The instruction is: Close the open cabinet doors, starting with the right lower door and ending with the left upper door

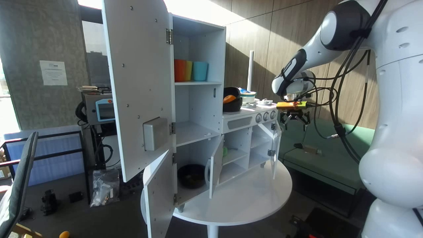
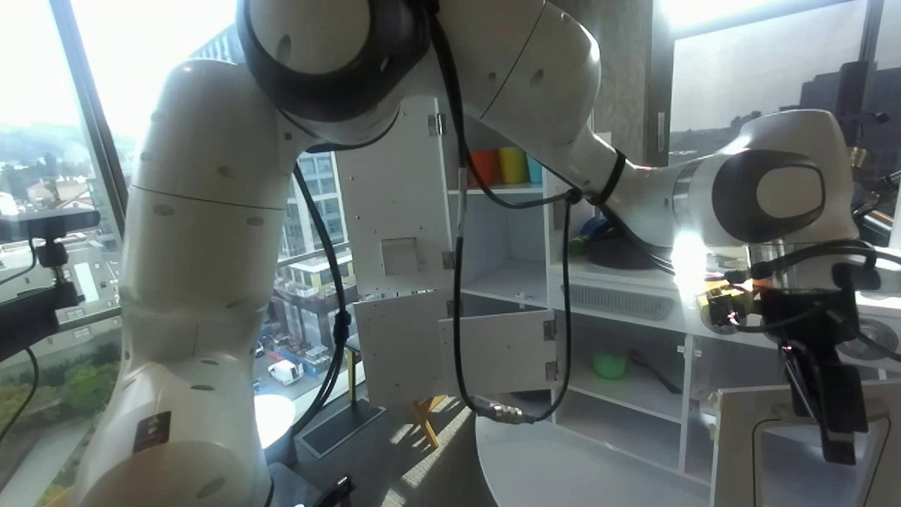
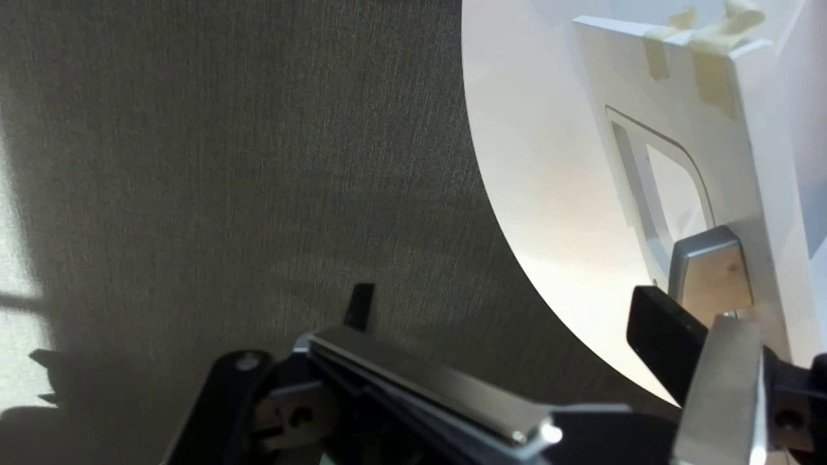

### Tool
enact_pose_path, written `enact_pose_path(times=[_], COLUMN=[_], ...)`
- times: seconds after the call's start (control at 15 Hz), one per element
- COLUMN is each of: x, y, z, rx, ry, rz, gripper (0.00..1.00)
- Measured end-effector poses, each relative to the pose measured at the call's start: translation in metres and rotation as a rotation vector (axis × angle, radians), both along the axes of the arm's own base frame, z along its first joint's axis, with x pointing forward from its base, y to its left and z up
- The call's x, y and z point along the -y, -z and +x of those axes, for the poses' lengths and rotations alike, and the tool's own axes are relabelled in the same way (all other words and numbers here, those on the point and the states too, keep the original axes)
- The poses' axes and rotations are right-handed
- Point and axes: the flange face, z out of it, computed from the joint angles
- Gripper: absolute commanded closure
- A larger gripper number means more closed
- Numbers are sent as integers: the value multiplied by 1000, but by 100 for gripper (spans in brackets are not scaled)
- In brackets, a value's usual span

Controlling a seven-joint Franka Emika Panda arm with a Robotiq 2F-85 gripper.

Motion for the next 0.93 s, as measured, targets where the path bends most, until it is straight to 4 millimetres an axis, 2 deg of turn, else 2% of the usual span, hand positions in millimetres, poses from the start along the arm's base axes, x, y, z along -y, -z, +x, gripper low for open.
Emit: enact_pose_path(times=[0.2, 0.33, 0.67, 0.93], x=[-8, -16, -36, -61], y=[21, 27, 16, 5], z=[10, 17, 35, 51], rx=[-31, -31, 60, 140], ry=[-15, -33, -111, -186], rz=[21, 36, 77, 136], gripper=[0, 0, 0, 0])
